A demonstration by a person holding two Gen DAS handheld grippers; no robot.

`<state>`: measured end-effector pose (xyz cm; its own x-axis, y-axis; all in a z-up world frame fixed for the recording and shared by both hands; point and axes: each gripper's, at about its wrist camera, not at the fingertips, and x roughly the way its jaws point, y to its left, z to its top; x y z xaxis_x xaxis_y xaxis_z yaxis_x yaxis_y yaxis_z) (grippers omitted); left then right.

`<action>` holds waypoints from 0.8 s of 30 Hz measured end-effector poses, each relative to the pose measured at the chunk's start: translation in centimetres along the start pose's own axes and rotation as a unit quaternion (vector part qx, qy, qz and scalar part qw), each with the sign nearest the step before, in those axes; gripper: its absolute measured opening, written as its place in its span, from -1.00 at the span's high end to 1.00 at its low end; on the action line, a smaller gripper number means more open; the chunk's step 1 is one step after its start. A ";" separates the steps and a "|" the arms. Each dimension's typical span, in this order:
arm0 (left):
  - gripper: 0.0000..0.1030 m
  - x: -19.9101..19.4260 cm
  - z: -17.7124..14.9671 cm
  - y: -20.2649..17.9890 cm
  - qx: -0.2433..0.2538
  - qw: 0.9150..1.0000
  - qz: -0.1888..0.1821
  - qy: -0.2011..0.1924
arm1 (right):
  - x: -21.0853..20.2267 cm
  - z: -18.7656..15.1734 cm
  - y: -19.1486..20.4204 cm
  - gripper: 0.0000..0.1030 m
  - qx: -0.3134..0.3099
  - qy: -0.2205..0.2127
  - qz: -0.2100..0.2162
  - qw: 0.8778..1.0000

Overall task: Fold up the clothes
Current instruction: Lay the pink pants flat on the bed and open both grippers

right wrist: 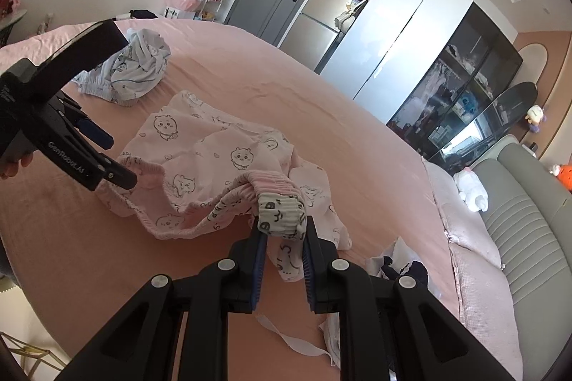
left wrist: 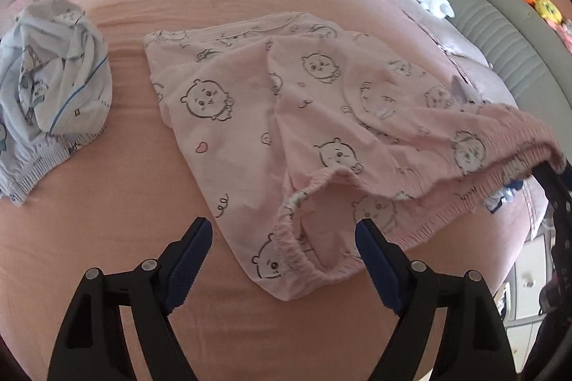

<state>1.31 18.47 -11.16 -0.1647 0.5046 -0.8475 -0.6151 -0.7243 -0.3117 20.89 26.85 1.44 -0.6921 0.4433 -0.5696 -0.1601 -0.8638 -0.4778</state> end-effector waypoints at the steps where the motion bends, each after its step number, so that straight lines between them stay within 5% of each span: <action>1: -0.59 0.3 0.0 0.6 -0.017 1.000 -0.006 0.003 | 0.1 -0.1 0.0 0.68 0.000 0.003 0.000 1.000; 3: -0.54 0.7 -0.4 1.3 -0.034 0.999 -0.015 0.005 | 0.2 -0.2 0.1 0.68 -0.001 0.008 0.000 1.000; 7: 0.29 0.5 -1.2 1.5 -0.030 1.000 0.004 -0.006 | 0.5 -0.5 0.1 0.68 -0.003 0.018 0.000 1.000; 10: 0.52 0.4 -1.6 1.0 -0.010 1.000 0.026 -0.011 | 0.8 -0.9 0.4 0.68 -0.002 0.027 0.000 1.000; 14: 0.67 0.0 -2.4 -1.1 0.080 0.990 0.115 -0.006 | 1.1 -1.4 0.8 0.68 -0.001 0.040 0.006 0.999; 19: 0.69 -3.5 -4.1 -4.0 0.197 0.955 0.216 -0.035 | 1.4 -2.9 1.4 0.68 -0.005 0.064 0.021 0.998; 24: 0.69 -6.0 -4.9 -3.2 0.178 0.958 0.218 -0.045 | 1.7 -5.1 2.4 0.68 0.003 0.094 0.056 0.994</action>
<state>8.03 15.48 -7.16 -0.5229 0.2406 -0.8178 -0.6938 -0.6774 0.2444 22.90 26.76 -4.10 -0.5620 0.3801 -0.7346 -0.0933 -0.9116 -0.4003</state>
